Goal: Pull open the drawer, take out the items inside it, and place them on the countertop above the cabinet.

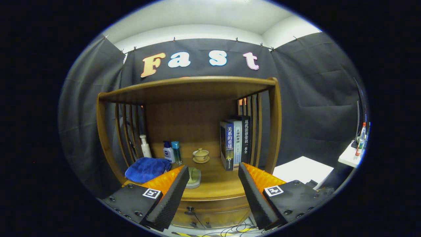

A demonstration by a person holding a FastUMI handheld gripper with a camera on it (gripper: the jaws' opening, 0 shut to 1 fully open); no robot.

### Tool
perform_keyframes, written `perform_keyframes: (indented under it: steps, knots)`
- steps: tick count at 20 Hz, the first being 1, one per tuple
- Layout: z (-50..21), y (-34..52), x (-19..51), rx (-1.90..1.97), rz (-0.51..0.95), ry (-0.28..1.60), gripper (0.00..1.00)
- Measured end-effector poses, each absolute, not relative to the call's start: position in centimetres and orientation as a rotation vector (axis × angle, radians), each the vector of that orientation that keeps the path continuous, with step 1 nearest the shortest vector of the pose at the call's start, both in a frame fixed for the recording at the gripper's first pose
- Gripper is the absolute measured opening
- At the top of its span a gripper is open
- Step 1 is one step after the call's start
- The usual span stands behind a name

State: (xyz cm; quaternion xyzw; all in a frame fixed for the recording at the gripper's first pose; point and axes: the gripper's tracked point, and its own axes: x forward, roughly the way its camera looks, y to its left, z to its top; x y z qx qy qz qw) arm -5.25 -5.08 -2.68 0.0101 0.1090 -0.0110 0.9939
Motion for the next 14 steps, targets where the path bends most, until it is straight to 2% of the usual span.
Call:
perform_keyframes:
  steps: [3,14]
  knots:
    - [-0.5,-5.8,-6.0,-0.048,-0.040,0.185,0.98]
    - [-0.7,-3.4,-6.3,-0.052,-0.021,0.184,0.98]
